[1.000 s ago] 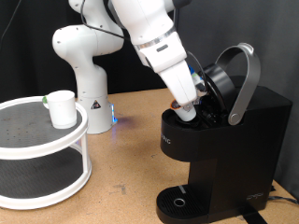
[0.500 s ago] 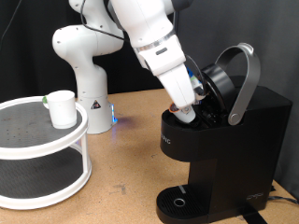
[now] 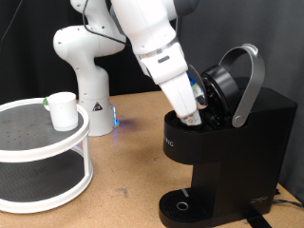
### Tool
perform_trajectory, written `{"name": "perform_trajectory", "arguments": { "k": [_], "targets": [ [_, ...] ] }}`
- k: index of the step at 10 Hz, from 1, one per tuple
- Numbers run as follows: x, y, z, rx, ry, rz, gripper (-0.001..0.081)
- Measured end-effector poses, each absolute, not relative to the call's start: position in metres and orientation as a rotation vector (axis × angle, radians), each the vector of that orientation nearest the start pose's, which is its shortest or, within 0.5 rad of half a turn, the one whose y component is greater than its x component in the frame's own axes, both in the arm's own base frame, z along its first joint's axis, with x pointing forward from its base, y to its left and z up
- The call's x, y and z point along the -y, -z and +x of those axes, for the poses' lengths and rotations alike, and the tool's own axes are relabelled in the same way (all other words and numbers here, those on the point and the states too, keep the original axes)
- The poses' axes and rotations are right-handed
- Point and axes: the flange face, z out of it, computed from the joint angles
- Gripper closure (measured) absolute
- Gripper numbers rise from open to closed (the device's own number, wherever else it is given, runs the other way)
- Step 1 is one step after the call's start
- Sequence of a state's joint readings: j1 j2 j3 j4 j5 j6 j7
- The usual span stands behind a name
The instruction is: Make a cup of coffee with the keurig machine
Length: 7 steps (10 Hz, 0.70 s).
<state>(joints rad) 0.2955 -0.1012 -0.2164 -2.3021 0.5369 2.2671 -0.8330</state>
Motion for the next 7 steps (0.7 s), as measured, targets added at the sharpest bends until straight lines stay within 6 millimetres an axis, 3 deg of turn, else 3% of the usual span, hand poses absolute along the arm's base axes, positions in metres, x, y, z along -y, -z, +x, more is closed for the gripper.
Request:
{"name": "perform_trajectory", "arguments": {
  "k": [1, 5, 7],
  "targets": [
    [-0.052, -0.395, 0.505, 0.772, 0.303, -2.627, 0.0025],
    [-0.050, -0.406, 0.508, 0.778, 0.377, -2.567, 0.0006],
    [-0.051, -0.416, 0.500, 0.822, 0.305, -2.524, 0.0006]
  ]
}}
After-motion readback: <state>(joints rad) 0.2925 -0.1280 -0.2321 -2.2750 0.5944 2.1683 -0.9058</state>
